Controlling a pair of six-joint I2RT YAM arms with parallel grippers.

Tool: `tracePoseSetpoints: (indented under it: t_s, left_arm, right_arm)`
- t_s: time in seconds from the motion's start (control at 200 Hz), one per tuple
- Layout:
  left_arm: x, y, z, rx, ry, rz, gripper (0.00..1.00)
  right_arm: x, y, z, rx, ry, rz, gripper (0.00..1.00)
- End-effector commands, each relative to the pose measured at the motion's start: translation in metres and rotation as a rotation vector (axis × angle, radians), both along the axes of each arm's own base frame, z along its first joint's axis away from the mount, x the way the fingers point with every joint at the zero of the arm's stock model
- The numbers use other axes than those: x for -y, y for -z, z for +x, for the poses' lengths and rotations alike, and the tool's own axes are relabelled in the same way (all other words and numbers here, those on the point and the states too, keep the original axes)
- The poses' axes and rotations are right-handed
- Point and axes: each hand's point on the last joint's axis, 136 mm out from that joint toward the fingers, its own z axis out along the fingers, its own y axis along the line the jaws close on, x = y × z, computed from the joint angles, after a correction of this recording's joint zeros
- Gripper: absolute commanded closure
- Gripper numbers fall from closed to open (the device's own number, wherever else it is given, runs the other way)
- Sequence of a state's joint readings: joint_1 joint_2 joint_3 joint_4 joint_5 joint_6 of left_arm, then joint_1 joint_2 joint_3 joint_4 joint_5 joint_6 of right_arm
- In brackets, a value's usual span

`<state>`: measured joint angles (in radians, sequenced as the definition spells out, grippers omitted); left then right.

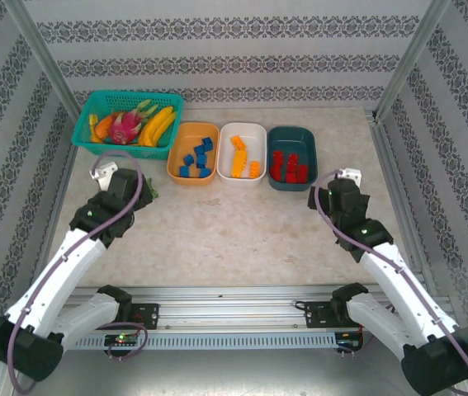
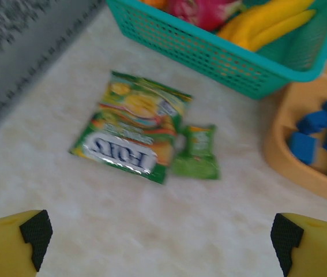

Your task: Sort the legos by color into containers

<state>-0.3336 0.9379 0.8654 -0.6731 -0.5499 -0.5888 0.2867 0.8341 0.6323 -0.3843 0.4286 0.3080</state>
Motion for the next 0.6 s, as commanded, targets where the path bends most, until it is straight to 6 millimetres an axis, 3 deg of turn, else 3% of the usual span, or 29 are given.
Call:
tracePoseSetpoints:
  t_s: [0.0,0.085,0.245,0.265,0.33,0.38,0.595]
  left_arm:
    - [-0.03,0.007,0.017,0.045,0.005,0.24,0.0]
    - [-0.021,0.041,0.03,0.017,0.133,0.23,0.0]
    - [-0.012,0.073,0.06,0.025,0.208,0.189,0.0]
    - [-0.011,0.078,0.064,0.018,0.215,0.18,0.0]
    - [-0.008,0.094,0.078,0.0,0.244,0.168,0.0]
    - [-0.008,0.101,0.09,0.002,0.256,0.176,0.0]
    - [-0.007,0.121,0.135,0.028,0.315,0.191,0.0]
  right_arm:
    - [0.019,0.011,0.009,0.08,0.036,-0.073,0.02]
    - [0.024,0.034,0.009,0.053,0.037,-0.071,0.02]
    - [0.023,0.054,0.023,0.089,-0.001,-0.085,0.02]
    - [0.023,0.068,0.021,0.065,-0.005,-0.087,0.02]
    - [0.023,0.078,0.026,0.024,-0.017,-0.08,0.02]
    - [0.019,0.067,0.041,0.063,-0.034,-0.059,0.02]
    - [0.021,0.062,0.077,0.116,-0.053,-0.061,0.02]
